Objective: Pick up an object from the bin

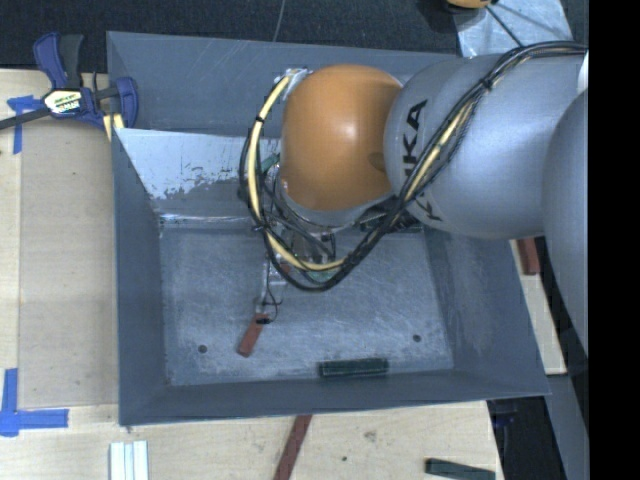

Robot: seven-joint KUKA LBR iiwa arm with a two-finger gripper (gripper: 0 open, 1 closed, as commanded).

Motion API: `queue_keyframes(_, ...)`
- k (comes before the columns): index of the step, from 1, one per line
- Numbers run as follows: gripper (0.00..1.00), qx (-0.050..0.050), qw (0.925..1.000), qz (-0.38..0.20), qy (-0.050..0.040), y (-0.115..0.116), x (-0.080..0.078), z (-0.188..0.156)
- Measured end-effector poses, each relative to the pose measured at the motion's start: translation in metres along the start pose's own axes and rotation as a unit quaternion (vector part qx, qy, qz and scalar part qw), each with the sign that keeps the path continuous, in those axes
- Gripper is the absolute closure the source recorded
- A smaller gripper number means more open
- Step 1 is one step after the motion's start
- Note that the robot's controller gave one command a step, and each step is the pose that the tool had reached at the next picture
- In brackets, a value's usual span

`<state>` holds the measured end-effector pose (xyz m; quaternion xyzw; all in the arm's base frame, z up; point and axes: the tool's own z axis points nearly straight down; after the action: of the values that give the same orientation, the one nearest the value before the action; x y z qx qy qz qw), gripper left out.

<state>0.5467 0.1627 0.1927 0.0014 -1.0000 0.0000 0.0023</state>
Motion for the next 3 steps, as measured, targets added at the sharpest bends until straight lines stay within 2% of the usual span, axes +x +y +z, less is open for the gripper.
queue_keyframes(1,0.00,-0.001,1.0000,0.001,-0.0038,-0.001,-0.002,-0.004)
queue_keyframes(2,0.00,0.000,0.9980,-0.063,-0.0051,-0.008,-0.005,0.038)
queue_keyframes(3,0.00,0.001,0.9905,-0.137,-0.0045,-0.032,-0.016,0.046)
